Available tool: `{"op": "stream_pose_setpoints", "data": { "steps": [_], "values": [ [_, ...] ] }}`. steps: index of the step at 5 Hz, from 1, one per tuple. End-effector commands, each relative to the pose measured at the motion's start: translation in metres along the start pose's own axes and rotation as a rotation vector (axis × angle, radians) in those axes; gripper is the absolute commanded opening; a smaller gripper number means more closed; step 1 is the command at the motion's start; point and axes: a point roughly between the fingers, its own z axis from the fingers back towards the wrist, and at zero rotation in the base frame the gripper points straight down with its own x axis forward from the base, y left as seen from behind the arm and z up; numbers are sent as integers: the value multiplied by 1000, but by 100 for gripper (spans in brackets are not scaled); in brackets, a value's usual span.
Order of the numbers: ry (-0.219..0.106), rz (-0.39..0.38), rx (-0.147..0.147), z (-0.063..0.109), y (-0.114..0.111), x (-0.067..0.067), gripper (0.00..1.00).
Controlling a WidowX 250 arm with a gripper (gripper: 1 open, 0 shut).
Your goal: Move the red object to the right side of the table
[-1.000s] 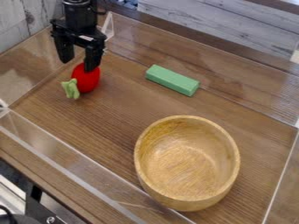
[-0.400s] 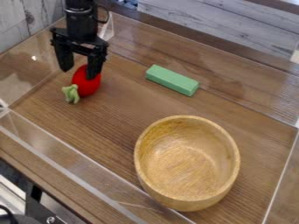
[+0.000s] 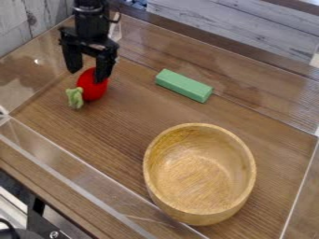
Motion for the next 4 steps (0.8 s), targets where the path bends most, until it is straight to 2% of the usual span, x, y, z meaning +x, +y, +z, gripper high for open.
{"op": "stream_pose_setpoints", "data": {
  "steps": [1,2,4],
  "values": [
    [-72,-6,17,34,7,9,100],
    [-35,-38,22,26,15,13,100],
    [43,62,9,-10,17,20,100]
  ]
}}
